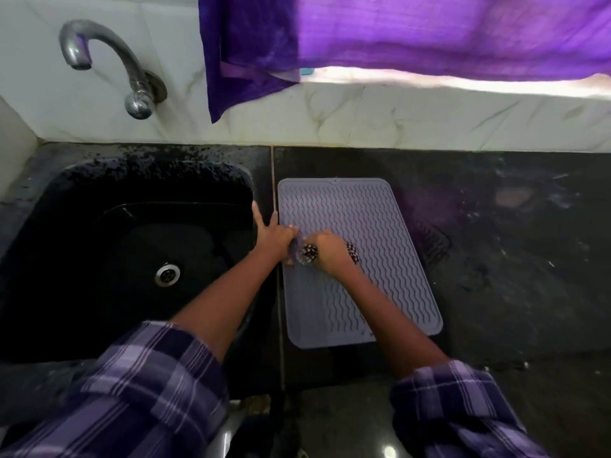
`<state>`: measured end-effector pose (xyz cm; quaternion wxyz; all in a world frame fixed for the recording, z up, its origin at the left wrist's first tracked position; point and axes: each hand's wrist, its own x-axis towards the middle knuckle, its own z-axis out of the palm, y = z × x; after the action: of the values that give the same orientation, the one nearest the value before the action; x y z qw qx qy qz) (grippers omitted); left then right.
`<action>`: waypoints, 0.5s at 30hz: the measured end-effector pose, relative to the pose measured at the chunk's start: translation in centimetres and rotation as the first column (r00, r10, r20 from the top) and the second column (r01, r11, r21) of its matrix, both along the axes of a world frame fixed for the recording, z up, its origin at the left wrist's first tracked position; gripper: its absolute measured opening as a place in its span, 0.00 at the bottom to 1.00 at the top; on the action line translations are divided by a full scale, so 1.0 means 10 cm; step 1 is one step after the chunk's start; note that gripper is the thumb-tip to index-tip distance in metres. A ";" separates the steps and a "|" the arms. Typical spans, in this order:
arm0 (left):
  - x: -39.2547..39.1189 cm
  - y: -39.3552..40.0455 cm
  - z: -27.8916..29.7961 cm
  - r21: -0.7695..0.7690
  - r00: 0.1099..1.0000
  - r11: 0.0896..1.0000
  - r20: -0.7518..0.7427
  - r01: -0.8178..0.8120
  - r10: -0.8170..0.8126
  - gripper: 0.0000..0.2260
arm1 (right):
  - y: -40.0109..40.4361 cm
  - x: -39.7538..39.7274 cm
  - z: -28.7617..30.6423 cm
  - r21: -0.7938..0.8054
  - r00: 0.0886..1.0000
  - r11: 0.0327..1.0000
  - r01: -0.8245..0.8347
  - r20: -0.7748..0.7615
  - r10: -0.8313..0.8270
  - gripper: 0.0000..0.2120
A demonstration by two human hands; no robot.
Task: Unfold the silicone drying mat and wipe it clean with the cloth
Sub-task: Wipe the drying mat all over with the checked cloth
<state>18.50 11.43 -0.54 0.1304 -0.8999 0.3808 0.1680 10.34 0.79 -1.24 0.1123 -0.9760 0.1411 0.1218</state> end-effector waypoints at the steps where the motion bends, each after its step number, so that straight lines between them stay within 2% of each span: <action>1: -0.04 -0.05 0.04 0.038 0.999 0.999 0.040 0.002 -0.004 0.29 | 0.06 -0.14 0.00 0.022 0.999 1.000 -0.009 -0.038 0.010 0.14; 5: -0.13 -0.14 0.10 0.165 0.989 0.986 0.141 0.025 -0.048 0.30 | 0.29 -0.74 0.07 0.136 0.962 0.984 -0.113 -0.231 0.142 0.14; 8: -0.22 -0.07 0.12 0.129 0.984 0.991 0.166 0.044 -0.065 0.30 | 0.26 -0.76 0.22 0.227 0.921 0.966 -0.123 -0.335 0.196 0.13; 9: -0.27 -0.04 0.13 0.093 0.985 0.995 0.163 0.045 -0.059 0.30 | 0.21 -0.70 0.27 0.253 0.936 0.964 -0.085 -0.311 0.164 0.12; 11: -0.38 0.01 0.15 0.050 0.994 0.999 0.110 0.021 -0.027 0.31 | 0.13 -0.56 0.36 0.265 0.986 0.964 0.015 -0.163 0.030 0.12; 13: -0.53 0.05 0.14 0.077 1.000 0.997 0.019 -0.016 0.014 0.36 | 0.11 -0.51 0.35 0.141 0.999 0.989 0.048 -0.032 -0.044 0.13; 15: -0.66 0.08 0.11 0.121 1.000 0.992 -0.010 -0.023 0.025 0.41 | 0.14 -0.60 0.24 -0.016 0.999 1.000 0.015 -0.045 -0.016 0.15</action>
<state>11.94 12.24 0.52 0.1803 -0.8939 0.3598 0.1977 4.31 2.17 1.15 0.1022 -0.9728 0.1523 0.1416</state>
